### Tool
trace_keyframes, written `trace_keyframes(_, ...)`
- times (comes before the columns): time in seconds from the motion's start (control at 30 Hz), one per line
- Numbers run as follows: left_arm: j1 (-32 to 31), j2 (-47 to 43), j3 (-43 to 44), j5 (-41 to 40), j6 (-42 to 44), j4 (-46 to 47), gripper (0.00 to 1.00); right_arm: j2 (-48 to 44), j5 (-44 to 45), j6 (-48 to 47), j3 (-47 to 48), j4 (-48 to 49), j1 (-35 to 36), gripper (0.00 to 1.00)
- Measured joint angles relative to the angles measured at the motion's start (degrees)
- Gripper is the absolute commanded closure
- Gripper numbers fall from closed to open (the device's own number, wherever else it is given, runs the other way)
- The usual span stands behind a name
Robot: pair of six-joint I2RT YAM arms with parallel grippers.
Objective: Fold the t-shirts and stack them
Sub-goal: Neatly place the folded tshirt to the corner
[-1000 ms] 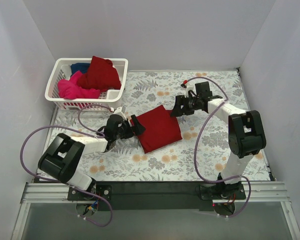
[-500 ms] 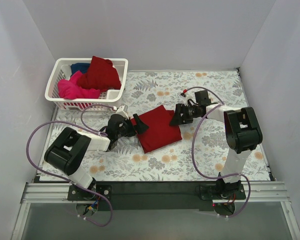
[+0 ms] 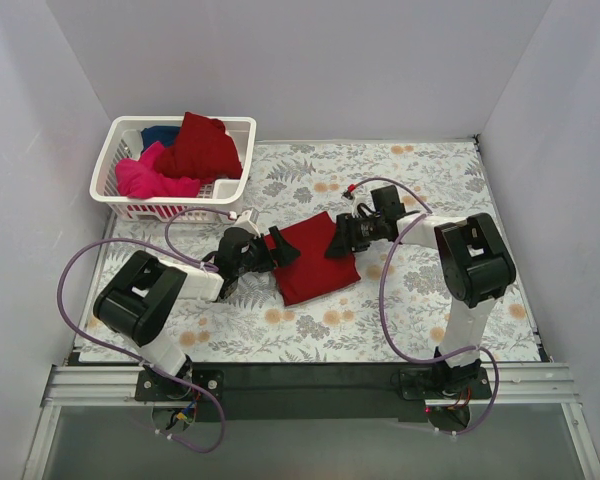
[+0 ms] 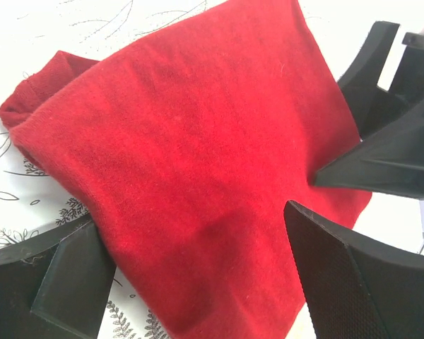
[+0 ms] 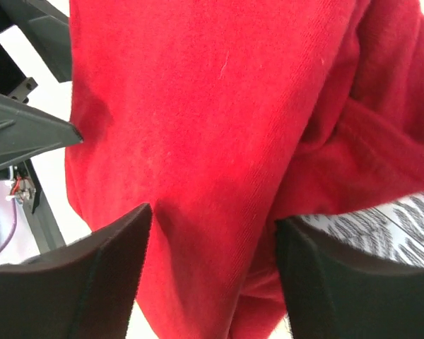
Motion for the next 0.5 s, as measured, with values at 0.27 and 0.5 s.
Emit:
trace_keyframes(0.27, 0.0, -0.3, 0.0, 0.0, 0.3, -0.4, 0.16, 2.0, 3.5, 1.1, 0.7, -1.1, 0.8, 0.99)
trace_keyframes(0.5, -0.5, -4.8, 0.0, -1.4, 2.2, -8.3, 0.15, 2.6, 11.2, -2.3, 7.5, -9.0, -1.4, 0.99)
